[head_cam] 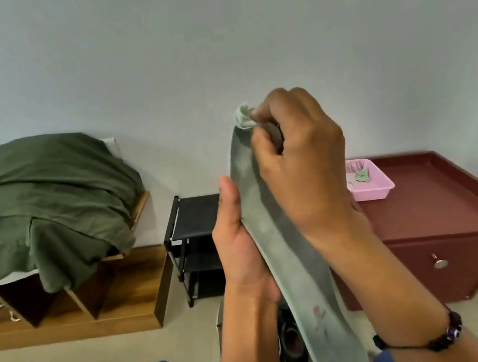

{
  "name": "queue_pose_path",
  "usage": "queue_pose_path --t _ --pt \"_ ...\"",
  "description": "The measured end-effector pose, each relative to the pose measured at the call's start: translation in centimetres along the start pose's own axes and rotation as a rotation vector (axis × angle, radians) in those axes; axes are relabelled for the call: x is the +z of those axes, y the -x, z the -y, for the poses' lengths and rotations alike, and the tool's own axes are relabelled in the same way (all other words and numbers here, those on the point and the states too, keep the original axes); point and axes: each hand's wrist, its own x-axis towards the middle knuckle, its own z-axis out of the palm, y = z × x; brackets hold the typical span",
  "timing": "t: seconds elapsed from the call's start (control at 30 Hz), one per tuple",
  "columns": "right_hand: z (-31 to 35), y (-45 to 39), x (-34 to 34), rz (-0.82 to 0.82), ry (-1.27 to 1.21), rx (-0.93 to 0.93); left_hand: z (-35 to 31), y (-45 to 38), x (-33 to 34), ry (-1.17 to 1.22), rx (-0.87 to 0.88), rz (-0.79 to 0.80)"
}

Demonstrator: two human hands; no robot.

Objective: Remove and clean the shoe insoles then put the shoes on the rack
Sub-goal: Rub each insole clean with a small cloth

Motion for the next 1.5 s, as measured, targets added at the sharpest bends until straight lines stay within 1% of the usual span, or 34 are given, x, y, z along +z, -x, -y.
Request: queue_pose_path --t 0.1,0.23,0.3,0.37,0.47,0.5,0.53,0.63,0.67,0.7,0.8,0.83,0.9,0.97,1.0,1.03,1.13,1.17,1.23,1.3,1.37,1.43,1.5 --pt "0.3 0.6 0.2 -0.001 -0.048 0.015 0.3 -0.1 -0.5 -0.076 -0.027 -0.086" --pt "1.1 2.6 -0.1 0.158 -0.134 -0.048 0.0 0.1 -1.4 -0.025 -0.033 -0.112" --pt "0.8 3.1 -0.2 0.197 -0.107 -0.1 -0.2 0.3 -1.5 -0.015 -0.003 -0.088" --pt "-0.5 2.6 0.0 0.134 -0.041 -0.079 -0.2 0.7 -1.5 0.063 -0.016 -0.085" --pt "-2.1 1.6 0.0 0.019 -0.023 0.038 0.4 1.1 -1.5 -0.018 -0.01 -0.166" --pt "-2.0 1.8 0.1 0.01 -0.032 0.042 0.4 1.1 -1.7 0.005 -0.013 -0.132" --pt "-1.5 2.1 0.2 0.014 -0.039 0.021 0.4 1.2 -1.4 0.027 -0.013 -0.093" --pt "0.4 3.2 0.2 0.085 -0.079 -0.119 0.3 1.0 -1.1 -0.004 -0.002 -0.164" --pt "0.4 3.3 0.0 0.105 -0.081 -0.154 0.6 1.0 -1.3 -0.008 -0.007 -0.155" --pt "-0.2 3.0 0.0 0.101 -0.076 -0.155 0.7 1.1 -1.3 -0.014 -0.014 -0.158" --pt "-2.5 1.6 -0.1 0.006 -0.05 -0.008 1.1 1.4 -0.8 -0.053 -0.012 -0.145" --pt "-2.8 1.6 -0.1 -0.002 -0.049 0.012 1.1 1.5 -0.8 -0.061 -0.021 -0.162" --pt "-2.2 2.3 -0.1 0.035 -0.051 -0.057 1.1 1.4 -0.8 -0.051 -0.012 -0.214" --pt "-1.4 3.2 -0.3 0.107 -0.051 -0.189 0.9 1.3 -0.7 -0.019 0.0 -0.189" --pt "-1.5 3.3 -0.4 0.126 -0.041 -0.222 0.9 1.3 -0.7 -0.02 -0.001 -0.188" --pt "-2.0 3.0 -0.5 0.119 -0.031 -0.199 1.0 1.3 -0.9 -0.023 -0.018 -0.187" --pt "-3.3 1.9 -0.7 0.035 -0.032 -0.009 1.4 1.5 -0.9 -0.069 -0.057 -0.169" --pt "-3.2 2.1 -0.7 0.034 -0.044 0.009 1.5 1.6 -0.9 -0.073 -0.06 -0.165" --pt "-2.0 3.2 -0.7 0.077 -0.086 -0.039 1.2 1.6 -1.1 -0.051 -0.033 -0.167" --pt "-0.7 4.7 -0.7 0.166 -0.136 -0.136 0.8 1.5 -1.2 -0.026 0.006 -0.174" --pt "-0.6 5.2 -1.0 0.21 -0.131 -0.192 0.5 1.7 -1.1 0.006 0.017 -0.159" --pt "-1.9 4.6 -1.1 0.156 -0.067 -0.143 0.7 1.9 -1.1 -0.013 0.024 -0.14" --pt "-3.0 3.6 -1.1 0.087 -0.003 -0.051 1.0 1.9 -1.0 -0.078 0.02 -0.21"
